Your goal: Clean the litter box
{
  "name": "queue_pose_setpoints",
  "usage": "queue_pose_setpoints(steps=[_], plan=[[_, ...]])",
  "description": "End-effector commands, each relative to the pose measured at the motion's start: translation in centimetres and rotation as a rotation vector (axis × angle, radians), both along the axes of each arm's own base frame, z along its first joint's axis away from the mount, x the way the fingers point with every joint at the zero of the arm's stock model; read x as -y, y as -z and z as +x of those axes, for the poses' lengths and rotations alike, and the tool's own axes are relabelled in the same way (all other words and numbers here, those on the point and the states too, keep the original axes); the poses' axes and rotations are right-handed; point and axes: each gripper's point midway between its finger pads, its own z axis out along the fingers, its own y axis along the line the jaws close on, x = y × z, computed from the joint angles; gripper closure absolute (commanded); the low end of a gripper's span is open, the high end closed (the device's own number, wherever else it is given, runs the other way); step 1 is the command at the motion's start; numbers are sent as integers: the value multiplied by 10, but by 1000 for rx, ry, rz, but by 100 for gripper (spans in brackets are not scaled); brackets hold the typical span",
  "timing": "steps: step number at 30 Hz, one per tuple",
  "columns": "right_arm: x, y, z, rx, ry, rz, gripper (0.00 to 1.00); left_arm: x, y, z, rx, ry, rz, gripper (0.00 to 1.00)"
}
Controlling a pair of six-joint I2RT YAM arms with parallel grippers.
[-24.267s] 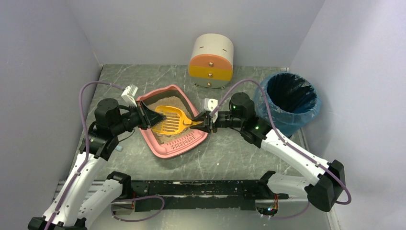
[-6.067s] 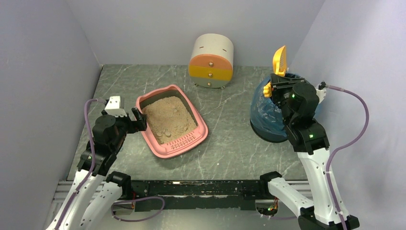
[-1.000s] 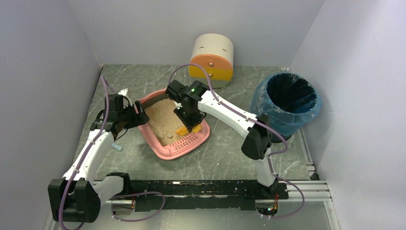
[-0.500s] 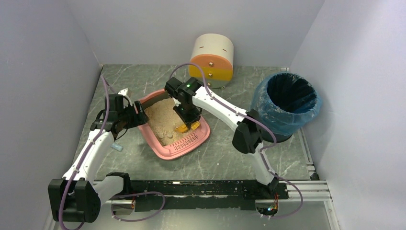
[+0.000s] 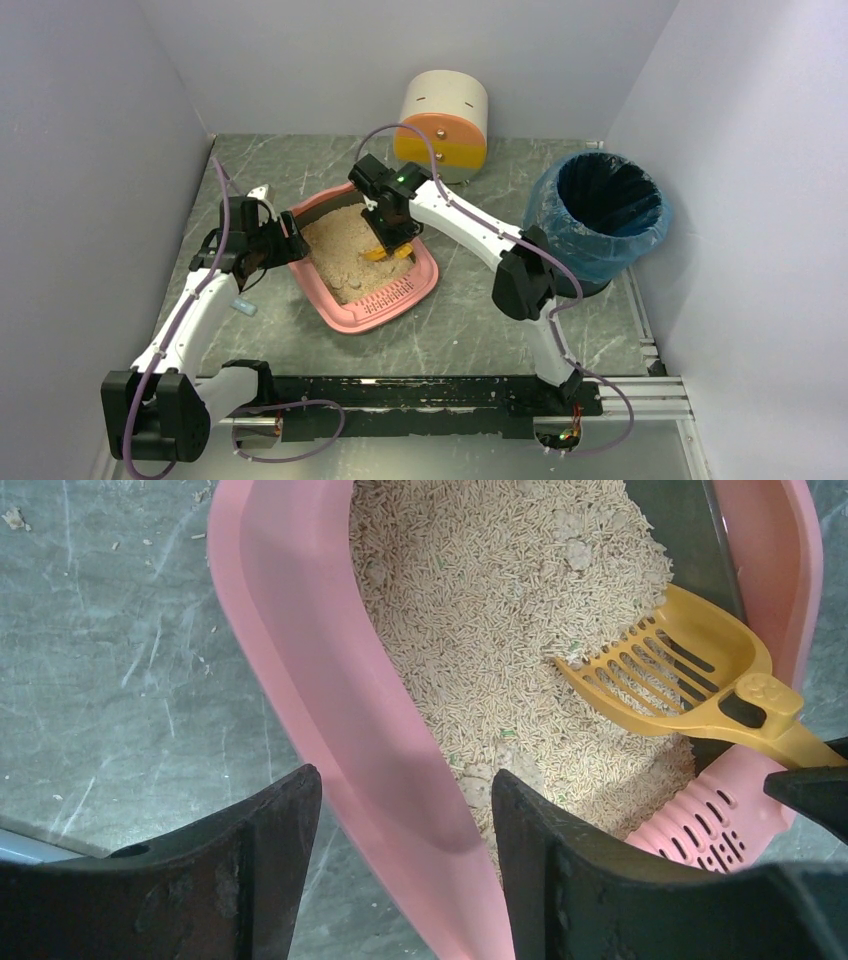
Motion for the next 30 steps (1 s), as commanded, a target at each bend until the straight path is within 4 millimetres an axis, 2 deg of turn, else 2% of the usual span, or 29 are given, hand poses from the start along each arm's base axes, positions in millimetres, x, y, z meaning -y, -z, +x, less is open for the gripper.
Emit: queue_pose_setpoints(steps=[1, 7, 10, 13, 18, 26, 30], plan=[[0, -26, 10, 110, 13, 80, 100, -2, 2, 1, -1, 4, 17, 32], [10, -31, -23, 56, -28, 83, 100, -1, 0, 1, 6, 9, 17, 32], [11, -29, -30, 56, -38, 69, 100, -1, 1, 1, 6, 8, 17, 32], [9, -25, -25, 71, -30, 62, 100, 0, 0, 2, 7, 11, 13, 32], [-8, -22, -9, 94, -31, 73, 100, 1, 2, 1, 4, 23, 11, 31], [-21, 6, 11, 109, -18, 43, 100, 1, 4, 1, -5, 21, 13, 32], [-33, 11, 20, 126, -13, 75, 100, 0, 5, 1, -10, 19, 13, 32]])
